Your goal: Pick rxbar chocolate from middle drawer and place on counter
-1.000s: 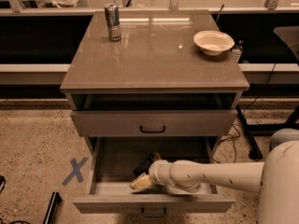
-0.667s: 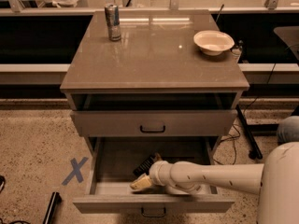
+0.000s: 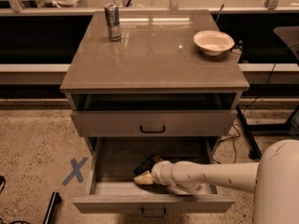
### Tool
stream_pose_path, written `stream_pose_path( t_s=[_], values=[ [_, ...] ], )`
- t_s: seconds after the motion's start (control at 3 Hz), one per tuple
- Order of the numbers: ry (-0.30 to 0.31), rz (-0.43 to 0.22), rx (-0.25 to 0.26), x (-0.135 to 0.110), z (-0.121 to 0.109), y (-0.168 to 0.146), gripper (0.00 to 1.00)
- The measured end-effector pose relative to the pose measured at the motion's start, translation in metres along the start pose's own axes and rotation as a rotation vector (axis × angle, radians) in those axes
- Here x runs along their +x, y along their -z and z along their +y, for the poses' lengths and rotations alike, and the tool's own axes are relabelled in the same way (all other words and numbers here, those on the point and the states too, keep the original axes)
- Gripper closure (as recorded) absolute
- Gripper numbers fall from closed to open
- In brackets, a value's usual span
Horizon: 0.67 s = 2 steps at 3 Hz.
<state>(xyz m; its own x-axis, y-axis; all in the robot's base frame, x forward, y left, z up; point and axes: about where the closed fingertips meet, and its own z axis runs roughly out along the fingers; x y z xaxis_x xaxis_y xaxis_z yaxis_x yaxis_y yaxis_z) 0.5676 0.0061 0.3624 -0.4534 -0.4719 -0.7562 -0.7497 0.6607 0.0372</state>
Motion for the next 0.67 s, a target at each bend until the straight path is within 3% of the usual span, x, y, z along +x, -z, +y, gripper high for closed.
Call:
stream_pose_path(
  t_s=[0.67],
  values=[
    [-0.034,0.036,0.006,0.0065,-0.0106,-0.0069,0.59]
  ],
)
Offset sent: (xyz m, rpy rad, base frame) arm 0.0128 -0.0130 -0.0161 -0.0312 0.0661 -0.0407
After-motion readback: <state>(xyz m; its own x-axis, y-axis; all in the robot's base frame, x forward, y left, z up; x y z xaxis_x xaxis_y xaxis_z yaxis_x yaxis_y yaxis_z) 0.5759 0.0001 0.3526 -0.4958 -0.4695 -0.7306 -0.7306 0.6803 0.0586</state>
